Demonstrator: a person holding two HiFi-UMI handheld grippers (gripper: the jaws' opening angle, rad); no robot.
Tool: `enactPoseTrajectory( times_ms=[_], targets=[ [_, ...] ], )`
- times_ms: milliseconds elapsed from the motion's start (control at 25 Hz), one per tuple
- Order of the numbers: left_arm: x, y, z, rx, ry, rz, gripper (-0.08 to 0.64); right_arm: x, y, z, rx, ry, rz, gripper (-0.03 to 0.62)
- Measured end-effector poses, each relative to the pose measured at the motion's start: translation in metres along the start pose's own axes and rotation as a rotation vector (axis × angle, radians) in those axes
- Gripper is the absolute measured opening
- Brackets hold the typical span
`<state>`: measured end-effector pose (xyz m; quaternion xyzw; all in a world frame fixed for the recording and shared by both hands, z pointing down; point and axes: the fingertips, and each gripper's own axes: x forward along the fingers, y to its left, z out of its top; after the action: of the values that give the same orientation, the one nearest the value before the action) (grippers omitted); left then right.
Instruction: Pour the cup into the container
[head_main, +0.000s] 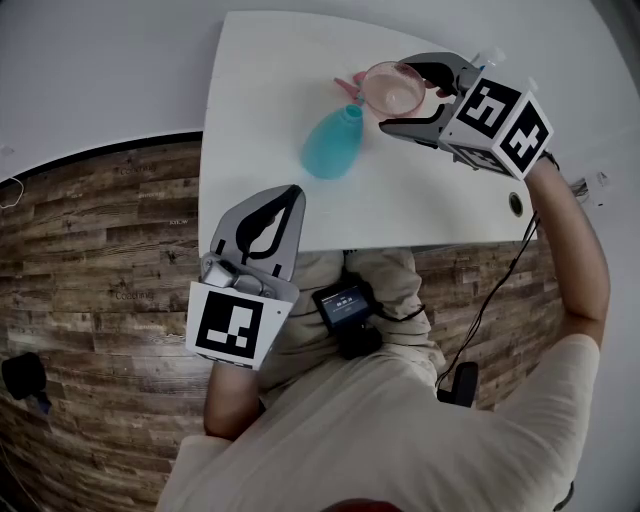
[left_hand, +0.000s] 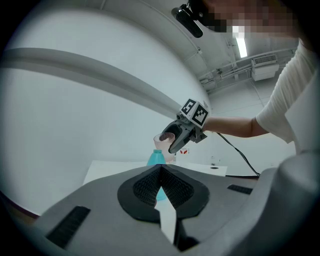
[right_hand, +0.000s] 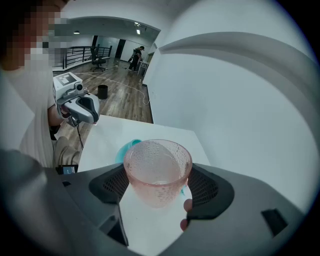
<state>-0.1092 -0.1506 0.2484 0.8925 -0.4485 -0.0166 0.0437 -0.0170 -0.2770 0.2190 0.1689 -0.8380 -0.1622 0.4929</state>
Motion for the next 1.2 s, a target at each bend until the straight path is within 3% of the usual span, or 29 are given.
enactPoseTrajectory(
  times_ms=[760,1200],
  targets=[
    [-0.0004,0.001,-0.0003,-0.007,-0.002,0.001,0.011,0.0035,-0.0023,0.0,-0.12,0.118,-0.054,0.373],
    [-0.0012,0.0,0.0008,-0.003,-0.002,0.0,0.011,0.0027,-0.0028,-0.0001,-0.139,0.146,-0.067,0.373]
  ],
)
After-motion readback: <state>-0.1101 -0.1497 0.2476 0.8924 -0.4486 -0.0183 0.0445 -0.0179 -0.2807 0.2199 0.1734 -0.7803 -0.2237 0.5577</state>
